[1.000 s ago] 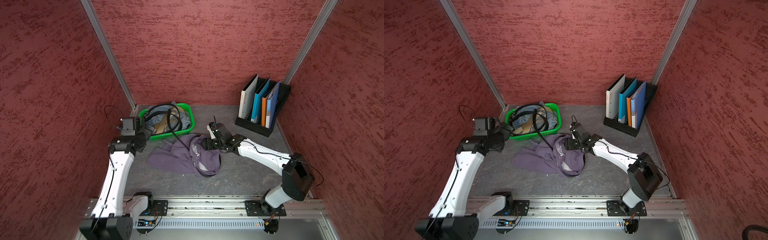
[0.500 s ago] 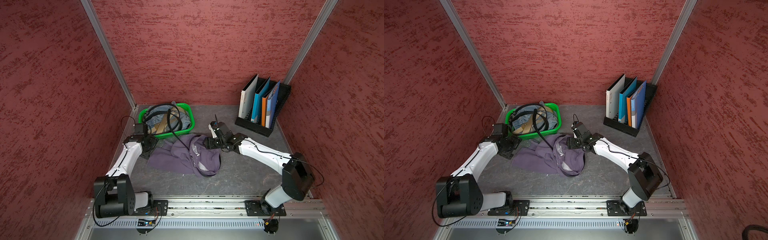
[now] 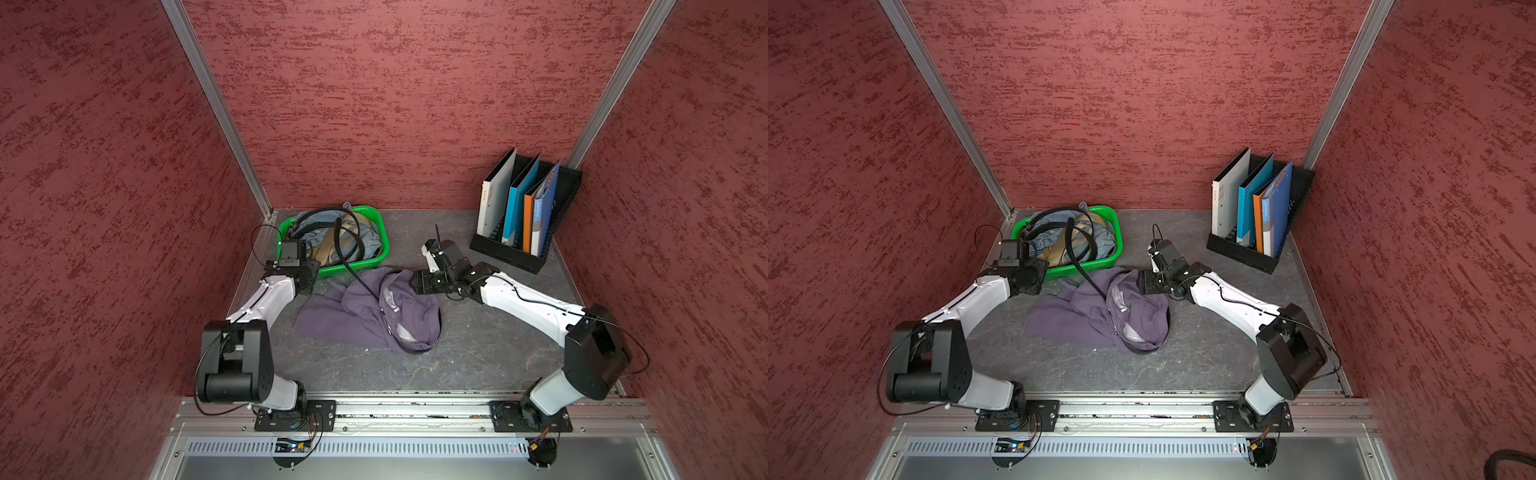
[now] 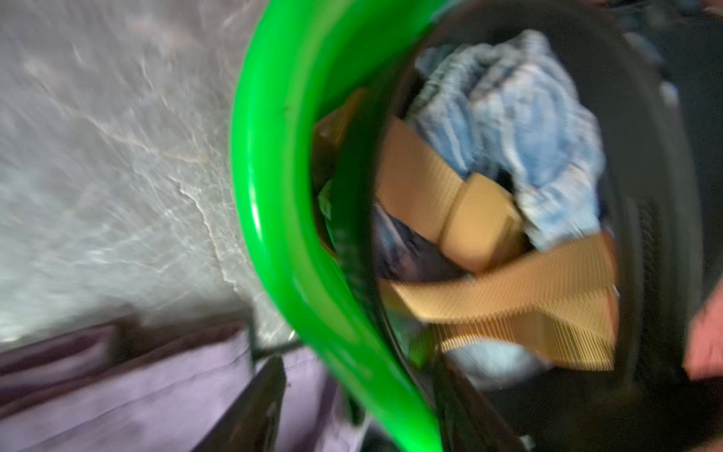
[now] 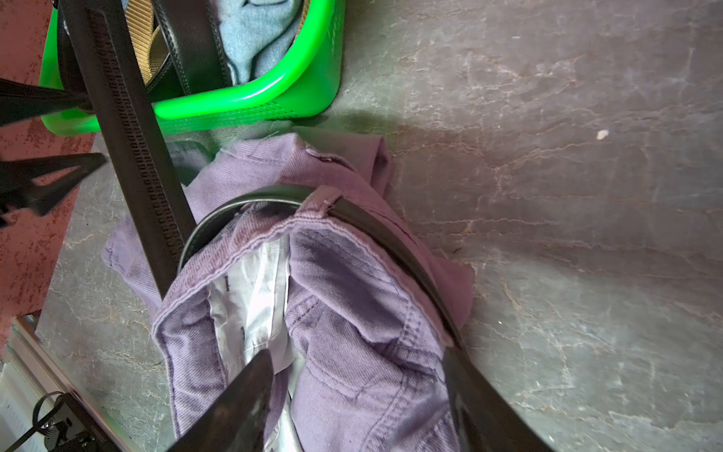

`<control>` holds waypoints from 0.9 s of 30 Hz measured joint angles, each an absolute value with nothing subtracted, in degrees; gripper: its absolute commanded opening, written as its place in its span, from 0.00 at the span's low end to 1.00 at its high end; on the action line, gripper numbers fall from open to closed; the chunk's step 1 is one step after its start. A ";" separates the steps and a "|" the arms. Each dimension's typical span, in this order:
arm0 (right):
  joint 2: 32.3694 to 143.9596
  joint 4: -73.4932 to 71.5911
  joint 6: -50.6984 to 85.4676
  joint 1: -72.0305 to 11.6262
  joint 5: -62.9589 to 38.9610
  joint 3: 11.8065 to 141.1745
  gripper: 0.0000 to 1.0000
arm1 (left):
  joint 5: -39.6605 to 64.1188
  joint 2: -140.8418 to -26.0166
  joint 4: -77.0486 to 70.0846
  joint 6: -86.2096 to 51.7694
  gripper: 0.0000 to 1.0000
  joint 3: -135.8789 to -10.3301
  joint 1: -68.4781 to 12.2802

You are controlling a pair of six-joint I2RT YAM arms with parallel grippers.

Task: Remove the belt from the trousers
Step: Move the distractor to the center of the board.

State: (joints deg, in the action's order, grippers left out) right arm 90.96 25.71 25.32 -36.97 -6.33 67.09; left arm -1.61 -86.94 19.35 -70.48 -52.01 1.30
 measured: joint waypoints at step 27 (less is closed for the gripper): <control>90.72 28.42 27.00 -35.20 -7.55 67.07 0.69 | -3.27 -100.25 21.96 -78.50 0.00 -66.11 1.30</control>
